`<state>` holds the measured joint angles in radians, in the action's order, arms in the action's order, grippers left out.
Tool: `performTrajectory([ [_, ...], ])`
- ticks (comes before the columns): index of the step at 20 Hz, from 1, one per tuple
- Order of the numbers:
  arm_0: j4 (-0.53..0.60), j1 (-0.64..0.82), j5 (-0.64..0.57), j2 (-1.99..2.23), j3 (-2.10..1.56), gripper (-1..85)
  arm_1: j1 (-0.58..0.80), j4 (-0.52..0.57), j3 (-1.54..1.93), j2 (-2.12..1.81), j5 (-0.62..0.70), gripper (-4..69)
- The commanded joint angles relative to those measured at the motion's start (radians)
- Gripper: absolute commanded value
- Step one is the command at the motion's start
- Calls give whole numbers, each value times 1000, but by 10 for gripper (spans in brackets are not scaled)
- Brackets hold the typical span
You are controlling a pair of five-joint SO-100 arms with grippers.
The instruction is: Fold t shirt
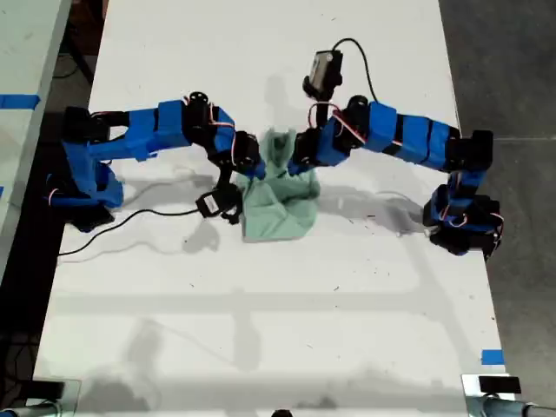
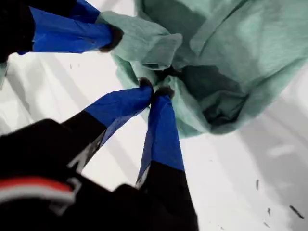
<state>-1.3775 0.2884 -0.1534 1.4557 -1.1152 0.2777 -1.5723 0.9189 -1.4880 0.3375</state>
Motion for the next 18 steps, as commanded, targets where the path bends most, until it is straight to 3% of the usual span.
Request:
performTrajectory([
  [1, 34, 117, -31, 67, 55, -1, 124, -11, -32, -81, 55, 23],
  [5, 66, 202, -75, 31, 58, 14, 222, -9, -32, -41, 98, 23],
  [7, 84, 225, -104, -14, 58, 101, 244, 14, -31, 2, 127, 23],
  [9, 98, 253, -144, -87, 64, 148, 264, 32, -31, 54, 153, 164],
  [11, 98, 276, -187, -178, 89, 181, 290, 8, -31, 107, 153, 211],
  [15, 49, 307, -239, -222, 146, 193, 301, -15, -28, 150, 153, 210],
  [18, -25, 333, -235, -26, 150, 167, 291, -54, -31, 110, 153, 194],
])
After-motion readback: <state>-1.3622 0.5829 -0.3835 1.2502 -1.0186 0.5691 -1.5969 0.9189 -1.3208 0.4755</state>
